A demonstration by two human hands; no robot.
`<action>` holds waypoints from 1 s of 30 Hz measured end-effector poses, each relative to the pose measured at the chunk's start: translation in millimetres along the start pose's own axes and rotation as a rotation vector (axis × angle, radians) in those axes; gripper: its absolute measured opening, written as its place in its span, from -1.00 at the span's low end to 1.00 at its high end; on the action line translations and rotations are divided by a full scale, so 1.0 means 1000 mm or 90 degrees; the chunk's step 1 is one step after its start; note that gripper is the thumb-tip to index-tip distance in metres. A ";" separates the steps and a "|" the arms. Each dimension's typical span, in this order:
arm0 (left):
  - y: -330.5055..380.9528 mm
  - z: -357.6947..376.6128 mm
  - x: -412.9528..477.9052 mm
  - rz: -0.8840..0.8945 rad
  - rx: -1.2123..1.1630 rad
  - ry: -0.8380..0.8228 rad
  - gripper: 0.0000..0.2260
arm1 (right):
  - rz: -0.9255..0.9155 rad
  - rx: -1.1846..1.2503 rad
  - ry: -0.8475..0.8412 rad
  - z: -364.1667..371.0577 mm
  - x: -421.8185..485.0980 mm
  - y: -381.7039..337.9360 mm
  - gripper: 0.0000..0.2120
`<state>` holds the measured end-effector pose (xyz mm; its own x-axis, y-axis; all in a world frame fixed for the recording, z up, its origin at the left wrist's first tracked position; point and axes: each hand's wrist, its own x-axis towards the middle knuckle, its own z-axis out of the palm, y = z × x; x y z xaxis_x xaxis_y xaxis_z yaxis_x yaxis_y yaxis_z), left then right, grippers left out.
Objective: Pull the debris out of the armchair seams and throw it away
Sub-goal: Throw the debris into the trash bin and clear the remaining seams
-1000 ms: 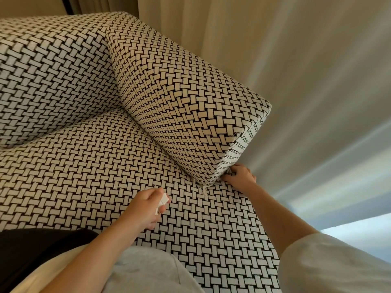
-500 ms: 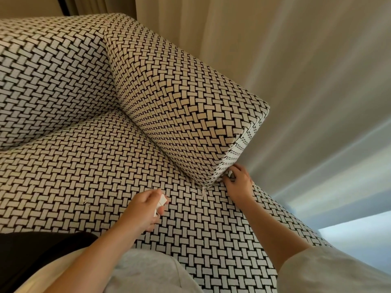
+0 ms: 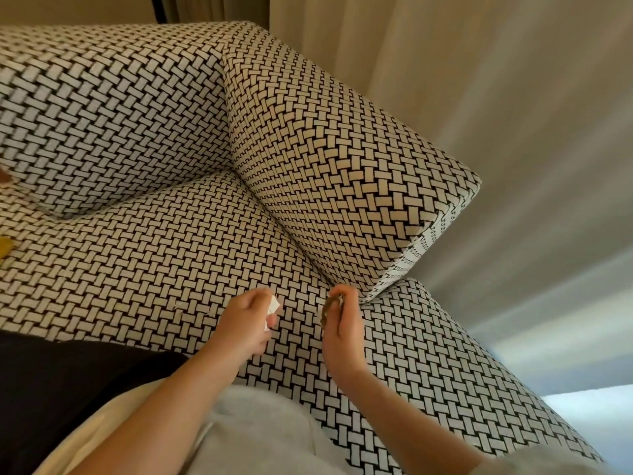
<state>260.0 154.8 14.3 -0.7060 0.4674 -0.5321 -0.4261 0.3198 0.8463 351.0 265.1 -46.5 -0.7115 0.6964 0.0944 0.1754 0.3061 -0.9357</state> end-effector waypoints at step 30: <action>0.036 -0.324 -0.104 0.181 -0.369 0.450 -0.63 | 0.201 0.377 -0.685 0.339 -0.012 -0.277 -0.65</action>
<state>134.2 -149.2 108.9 -0.9236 -0.2023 -0.3255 -0.2651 -0.2760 0.9239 80.0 -48.4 96.5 -0.9347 -0.2770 -0.2227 0.3056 -0.3063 -0.9015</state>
